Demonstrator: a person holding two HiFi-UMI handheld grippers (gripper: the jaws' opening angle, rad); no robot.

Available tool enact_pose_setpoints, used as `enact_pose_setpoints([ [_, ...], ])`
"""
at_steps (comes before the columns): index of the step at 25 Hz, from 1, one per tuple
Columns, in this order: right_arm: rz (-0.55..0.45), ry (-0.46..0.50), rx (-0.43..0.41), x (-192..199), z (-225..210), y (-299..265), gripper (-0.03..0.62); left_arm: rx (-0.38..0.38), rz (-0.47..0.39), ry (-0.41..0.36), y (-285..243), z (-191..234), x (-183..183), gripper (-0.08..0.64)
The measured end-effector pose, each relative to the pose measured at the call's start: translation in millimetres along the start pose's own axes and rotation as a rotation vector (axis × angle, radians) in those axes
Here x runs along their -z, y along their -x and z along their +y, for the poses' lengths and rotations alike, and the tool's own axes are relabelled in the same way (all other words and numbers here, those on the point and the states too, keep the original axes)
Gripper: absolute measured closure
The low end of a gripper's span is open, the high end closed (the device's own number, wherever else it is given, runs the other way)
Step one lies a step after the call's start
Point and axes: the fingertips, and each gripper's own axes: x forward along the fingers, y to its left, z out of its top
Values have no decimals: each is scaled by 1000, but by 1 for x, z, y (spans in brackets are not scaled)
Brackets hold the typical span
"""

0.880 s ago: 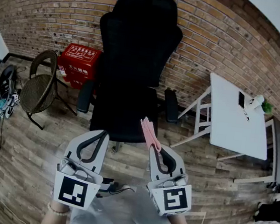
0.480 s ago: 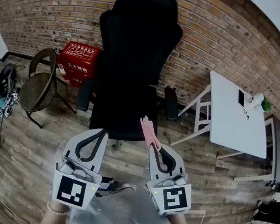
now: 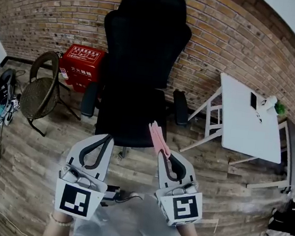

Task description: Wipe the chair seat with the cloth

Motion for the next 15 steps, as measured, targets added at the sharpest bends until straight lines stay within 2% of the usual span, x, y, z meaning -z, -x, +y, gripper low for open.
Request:
enact_pose_setpoints([
  [13,17,-16,65,3,25,5,537,30,-33,-50,21,21,4,541],
  [15,25,-17,72,6,26,7,537,22,-34,-25,22,23,7,541],
])
